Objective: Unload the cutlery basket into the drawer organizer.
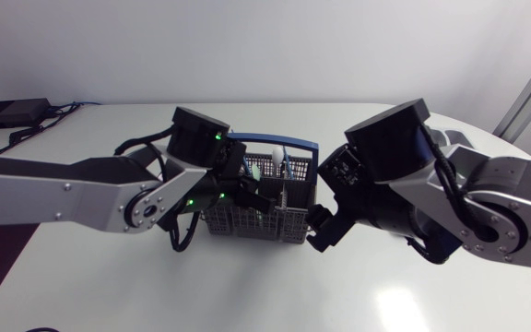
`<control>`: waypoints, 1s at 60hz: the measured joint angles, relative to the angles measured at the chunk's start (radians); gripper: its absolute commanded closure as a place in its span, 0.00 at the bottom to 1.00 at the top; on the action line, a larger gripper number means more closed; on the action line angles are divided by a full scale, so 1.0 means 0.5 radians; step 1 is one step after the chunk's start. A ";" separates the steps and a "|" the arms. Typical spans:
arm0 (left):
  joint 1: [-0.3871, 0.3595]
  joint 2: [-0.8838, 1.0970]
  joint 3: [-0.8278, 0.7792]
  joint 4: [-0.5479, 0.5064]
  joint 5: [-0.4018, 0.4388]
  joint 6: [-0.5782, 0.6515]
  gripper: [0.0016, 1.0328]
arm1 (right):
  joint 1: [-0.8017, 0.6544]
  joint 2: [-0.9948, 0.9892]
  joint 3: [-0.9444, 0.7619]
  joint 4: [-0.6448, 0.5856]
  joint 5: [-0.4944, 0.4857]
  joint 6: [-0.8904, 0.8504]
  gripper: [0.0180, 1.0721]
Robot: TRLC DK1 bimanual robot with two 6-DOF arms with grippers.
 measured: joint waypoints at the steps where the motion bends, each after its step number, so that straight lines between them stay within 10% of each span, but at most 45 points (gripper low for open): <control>1: -0.006 -0.016 -0.025 0.033 -0.010 0.013 0.97 | 0.000 0.000 -0.004 -0.001 0.000 -0.001 0.21; 31: -0.327 -0.567 -0.464 0.606 -0.343 0.357 0.97 | 0.000 -0.084 -0.018 -0.008 0.001 -0.022 0.21; 47: -0.323 -0.931 -0.337 0.256 -0.096 0.357 0.97 | -0.002 -0.288 -0.017 -0.082 -0.110 -0.037 0.21; 60: -0.136 -0.990 -0.088 -0.133 0.517 0.308 0.97 | -0.147 -0.430 0.033 -0.225 -0.562 -0.037 0.21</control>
